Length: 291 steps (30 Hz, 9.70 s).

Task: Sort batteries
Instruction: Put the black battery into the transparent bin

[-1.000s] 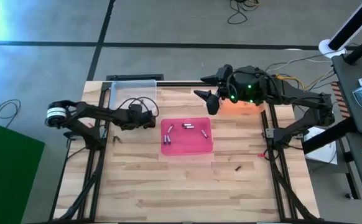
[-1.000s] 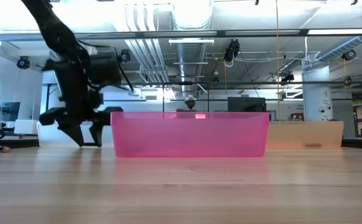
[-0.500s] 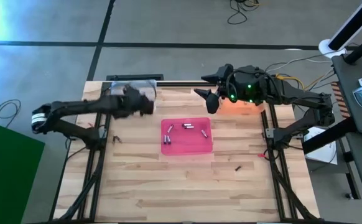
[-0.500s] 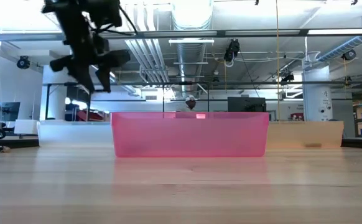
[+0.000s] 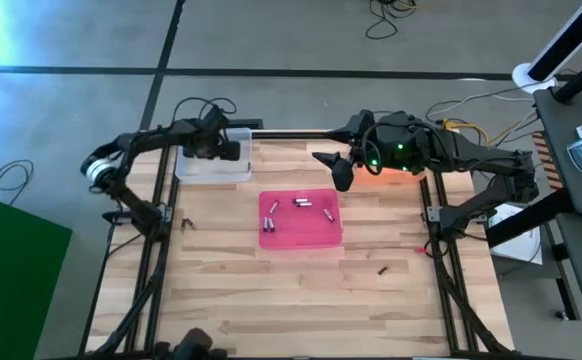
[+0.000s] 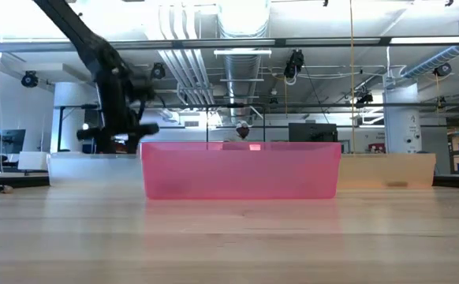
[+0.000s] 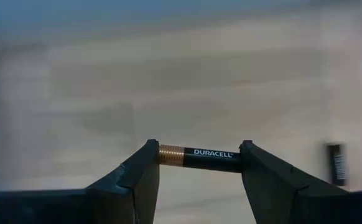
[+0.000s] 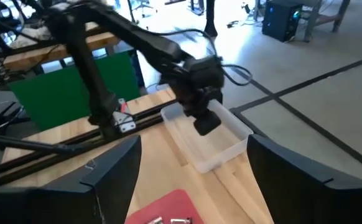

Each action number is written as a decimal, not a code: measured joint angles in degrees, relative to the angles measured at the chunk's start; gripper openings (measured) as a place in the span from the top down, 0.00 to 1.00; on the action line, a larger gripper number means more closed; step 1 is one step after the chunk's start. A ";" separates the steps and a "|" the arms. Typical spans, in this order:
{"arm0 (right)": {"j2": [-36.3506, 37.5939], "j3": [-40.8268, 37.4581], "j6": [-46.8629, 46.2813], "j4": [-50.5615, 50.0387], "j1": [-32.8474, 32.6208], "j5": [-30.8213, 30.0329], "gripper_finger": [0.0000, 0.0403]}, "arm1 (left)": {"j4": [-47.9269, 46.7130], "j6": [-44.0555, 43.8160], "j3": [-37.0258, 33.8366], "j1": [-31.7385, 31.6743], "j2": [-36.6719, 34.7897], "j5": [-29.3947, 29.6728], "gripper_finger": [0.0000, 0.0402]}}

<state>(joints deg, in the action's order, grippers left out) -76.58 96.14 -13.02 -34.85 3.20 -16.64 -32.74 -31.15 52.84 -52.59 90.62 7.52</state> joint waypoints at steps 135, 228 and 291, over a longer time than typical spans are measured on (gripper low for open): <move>-0.50 -0.04 -6.45 -6.00 -4.07 -7.42 0.25 | -49.40 13.81 -2.18 65.77 2.44 -20.25 0.70; -0.46 -0.04 -7.43 -12.26 -4.07 -7.19 0.26 | -31.01 49.09 -10.93 52.82 16.15 12.85 0.72; -2.19 -0.04 -5.84 -10.93 -3.62 -5.38 0.22 | -16.25 25.45 11.15 -5.54 13.31 -5.02 0.85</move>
<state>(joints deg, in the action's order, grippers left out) -78.76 96.09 -18.85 -45.78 -0.41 -22.02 -48.98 -5.70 63.99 -58.13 103.92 2.50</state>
